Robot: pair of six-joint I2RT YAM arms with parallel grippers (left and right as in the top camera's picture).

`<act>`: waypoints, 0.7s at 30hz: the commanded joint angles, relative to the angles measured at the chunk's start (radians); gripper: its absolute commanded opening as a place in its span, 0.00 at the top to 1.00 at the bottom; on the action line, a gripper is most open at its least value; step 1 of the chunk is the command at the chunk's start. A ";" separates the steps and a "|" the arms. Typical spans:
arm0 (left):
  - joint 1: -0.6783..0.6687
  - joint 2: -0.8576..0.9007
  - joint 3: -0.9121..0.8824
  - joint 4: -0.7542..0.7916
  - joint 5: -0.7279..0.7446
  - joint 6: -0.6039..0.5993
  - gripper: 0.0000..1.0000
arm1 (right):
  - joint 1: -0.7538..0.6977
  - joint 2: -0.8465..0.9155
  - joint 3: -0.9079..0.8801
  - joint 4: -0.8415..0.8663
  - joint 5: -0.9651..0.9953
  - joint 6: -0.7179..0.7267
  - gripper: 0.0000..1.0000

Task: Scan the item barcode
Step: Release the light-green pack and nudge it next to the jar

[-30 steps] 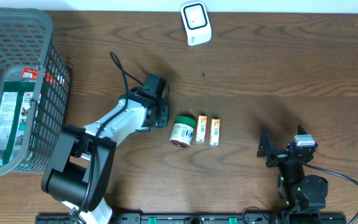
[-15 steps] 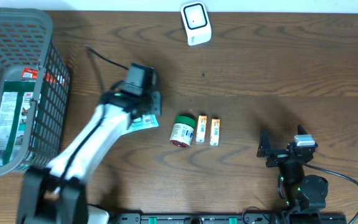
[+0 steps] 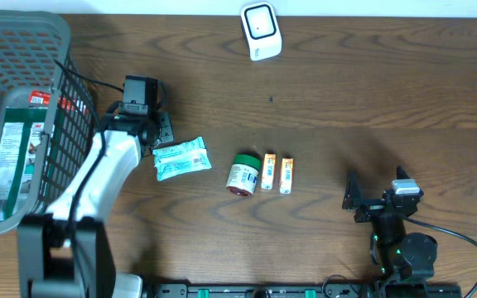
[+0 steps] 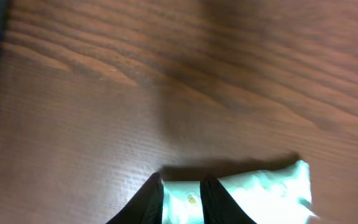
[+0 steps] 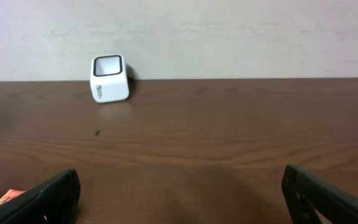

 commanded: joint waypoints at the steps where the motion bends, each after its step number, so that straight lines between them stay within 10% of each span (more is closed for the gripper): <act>1: 0.014 0.095 -0.018 0.026 -0.020 0.016 0.77 | 0.006 -0.001 -0.001 -0.003 -0.008 -0.011 0.01; 21: 0.011 0.194 -0.018 -0.235 0.251 0.047 0.76 | 0.006 -0.001 -0.001 -0.003 -0.008 -0.011 0.01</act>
